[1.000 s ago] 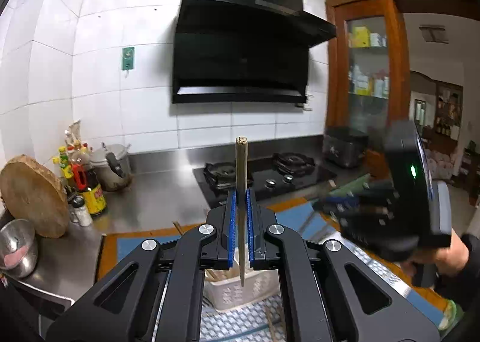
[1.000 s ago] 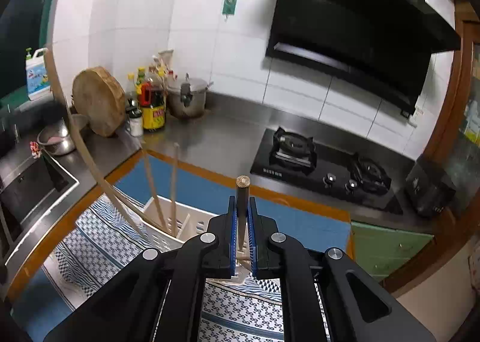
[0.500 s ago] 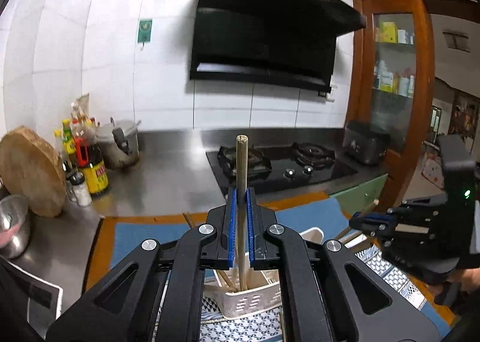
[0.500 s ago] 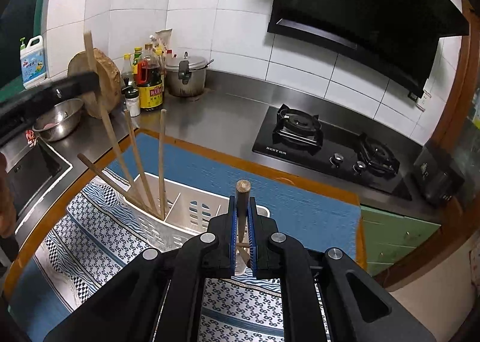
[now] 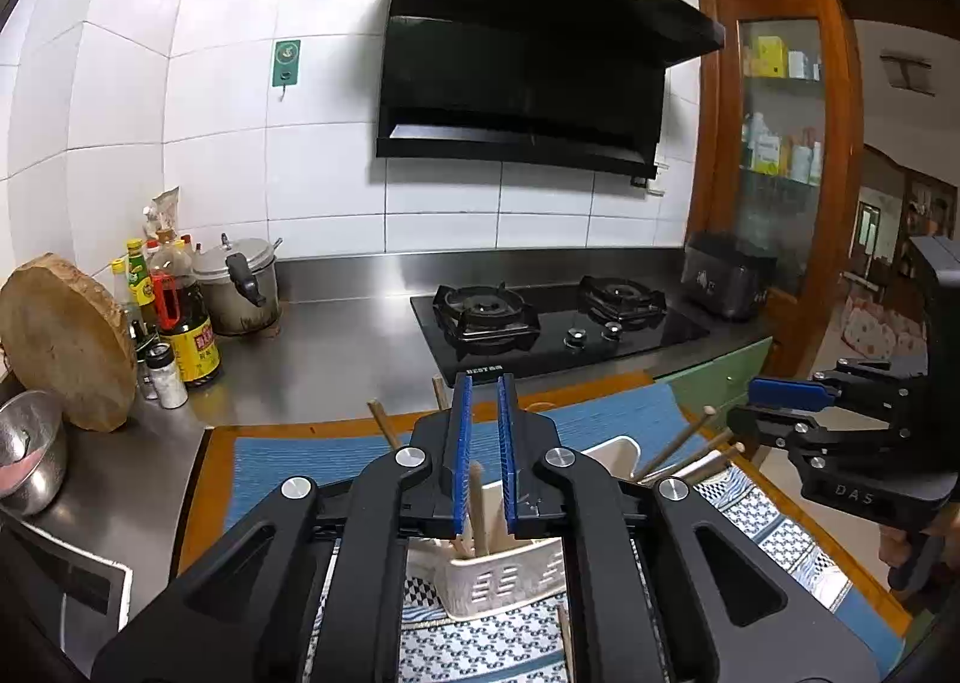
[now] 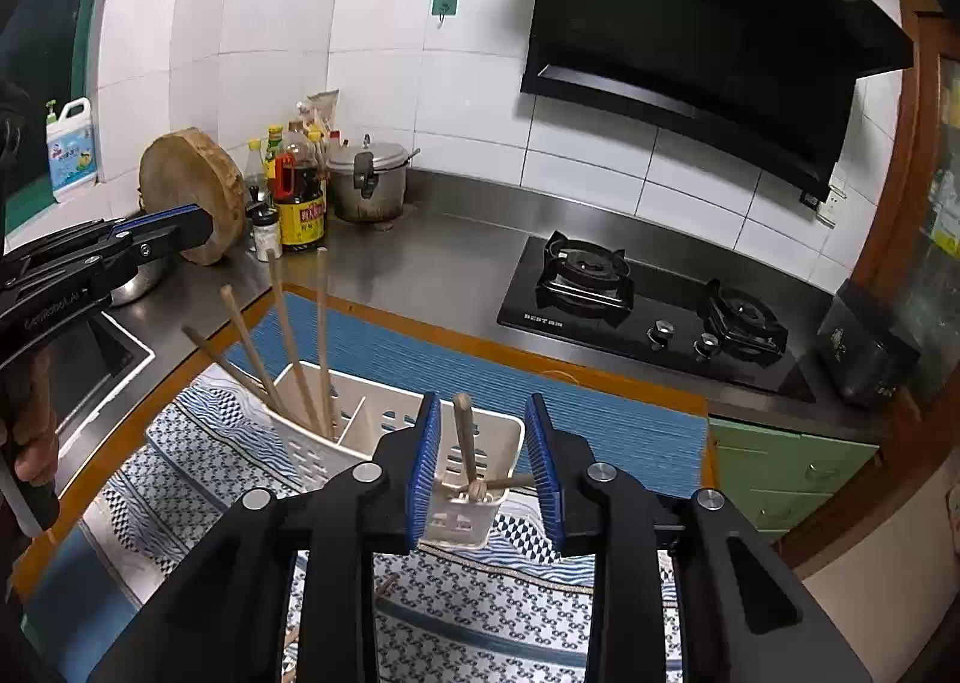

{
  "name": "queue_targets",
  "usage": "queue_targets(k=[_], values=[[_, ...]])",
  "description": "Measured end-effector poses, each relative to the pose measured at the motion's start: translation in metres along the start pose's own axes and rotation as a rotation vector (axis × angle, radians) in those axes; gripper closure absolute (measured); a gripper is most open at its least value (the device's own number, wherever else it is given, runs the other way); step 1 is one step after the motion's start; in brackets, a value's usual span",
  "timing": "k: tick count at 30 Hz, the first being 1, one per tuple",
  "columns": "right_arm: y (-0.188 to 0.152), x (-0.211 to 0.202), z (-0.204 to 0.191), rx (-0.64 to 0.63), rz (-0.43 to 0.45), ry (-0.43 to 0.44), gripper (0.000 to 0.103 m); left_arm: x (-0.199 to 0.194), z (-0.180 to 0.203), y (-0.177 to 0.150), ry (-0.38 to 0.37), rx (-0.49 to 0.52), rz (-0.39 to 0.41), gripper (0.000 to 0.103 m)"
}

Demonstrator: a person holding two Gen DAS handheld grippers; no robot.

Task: Organize utensils
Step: 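Drop both chopsticks into the holder and open both tools, then lower the right tool and grasp one of the last two chopsticks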

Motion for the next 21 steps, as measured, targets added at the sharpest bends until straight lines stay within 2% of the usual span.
queue_targets(k=[6,14,21], values=[[-0.039,-0.022,-0.012,0.001,-0.021,0.012,0.064,-0.037,-0.004,-0.018,-0.005,-0.022,0.004,0.091],[-0.131,-0.027,-0.048,-0.02,-0.133,0.021,0.063,-0.091,-0.015,-0.071,0.027,-0.07,-0.018,0.072],[-0.211,-0.025,-0.096,0.02,-0.248,0.095,0.063,-0.127,-0.024,-0.121,0.041,-0.125,-0.035,0.066]])
Point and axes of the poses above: each gripper's, at about its wrist camera, not at the fingertips, and x roughly the way its jaws point, z to its right, y to its top, the point moved 4 cm from there along x, roughly the way its jaws point, and after that the axes turned 7 degrees about x, right-handed, at the moved point
